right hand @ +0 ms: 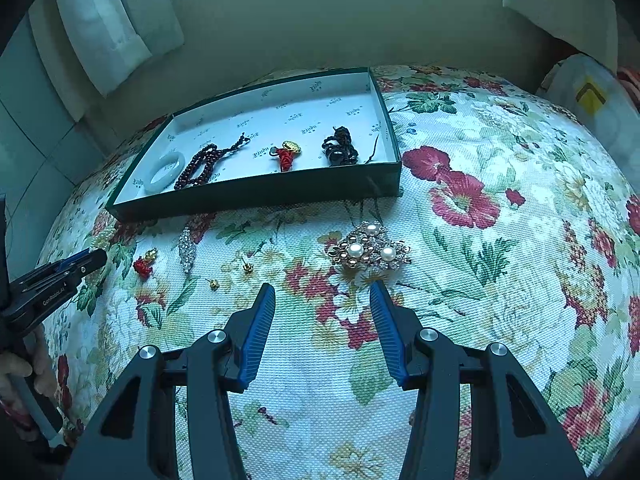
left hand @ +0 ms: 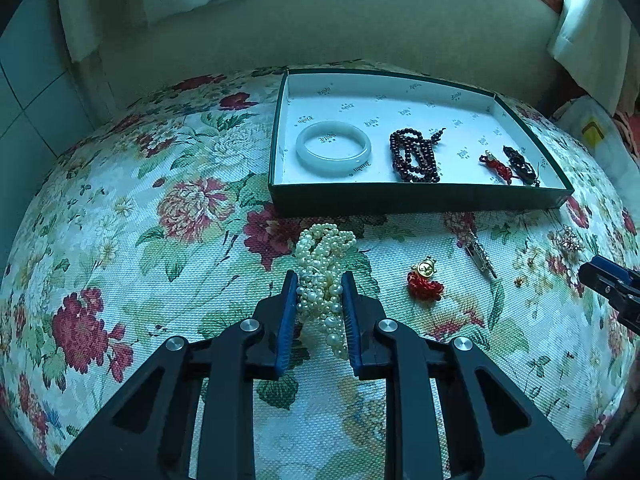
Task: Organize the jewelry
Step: 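Close the right tool on the pearl brooch while the left tool holds the pearl cluster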
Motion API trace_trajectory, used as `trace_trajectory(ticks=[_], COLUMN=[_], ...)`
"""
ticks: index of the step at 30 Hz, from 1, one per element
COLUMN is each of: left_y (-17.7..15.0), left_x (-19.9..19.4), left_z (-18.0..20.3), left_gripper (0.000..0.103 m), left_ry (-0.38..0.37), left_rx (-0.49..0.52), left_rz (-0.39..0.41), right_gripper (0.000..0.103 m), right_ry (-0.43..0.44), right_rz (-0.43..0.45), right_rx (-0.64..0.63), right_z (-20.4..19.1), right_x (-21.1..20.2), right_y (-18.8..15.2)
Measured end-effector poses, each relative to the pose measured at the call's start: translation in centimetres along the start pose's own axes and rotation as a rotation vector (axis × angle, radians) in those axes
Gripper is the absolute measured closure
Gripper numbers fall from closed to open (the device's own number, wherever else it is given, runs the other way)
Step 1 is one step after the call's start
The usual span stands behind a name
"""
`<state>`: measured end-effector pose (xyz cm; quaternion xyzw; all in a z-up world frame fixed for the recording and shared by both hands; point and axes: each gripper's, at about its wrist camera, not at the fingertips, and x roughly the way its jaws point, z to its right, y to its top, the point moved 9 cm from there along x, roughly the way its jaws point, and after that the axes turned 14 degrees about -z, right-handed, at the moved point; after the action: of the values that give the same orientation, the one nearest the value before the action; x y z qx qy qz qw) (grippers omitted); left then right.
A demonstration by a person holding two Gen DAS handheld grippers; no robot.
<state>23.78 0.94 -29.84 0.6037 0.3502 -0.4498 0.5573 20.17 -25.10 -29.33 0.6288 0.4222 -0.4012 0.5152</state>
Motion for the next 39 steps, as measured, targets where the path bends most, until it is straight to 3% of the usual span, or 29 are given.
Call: trace_trajectory(ticks=[18,39], left_y=[-0.1,-0.1], left_x=[0.7,1.0], left_z=[-0.2,-0.1], left_gripper=[0.082,0.082], left_ry=[-0.011,-0.016], left_rx=[-0.015,-0.017], left_rz=[-0.016,-0.025], right_gripper=[0.053,0.057], right_ry=[-0.085,-0.106], right_rz=[0.002,0.005], right_rx=[0.008,0.029], right_z=[1.7,2.5], right_x=[2.2,2.5], right_y=[3.2,2.3])
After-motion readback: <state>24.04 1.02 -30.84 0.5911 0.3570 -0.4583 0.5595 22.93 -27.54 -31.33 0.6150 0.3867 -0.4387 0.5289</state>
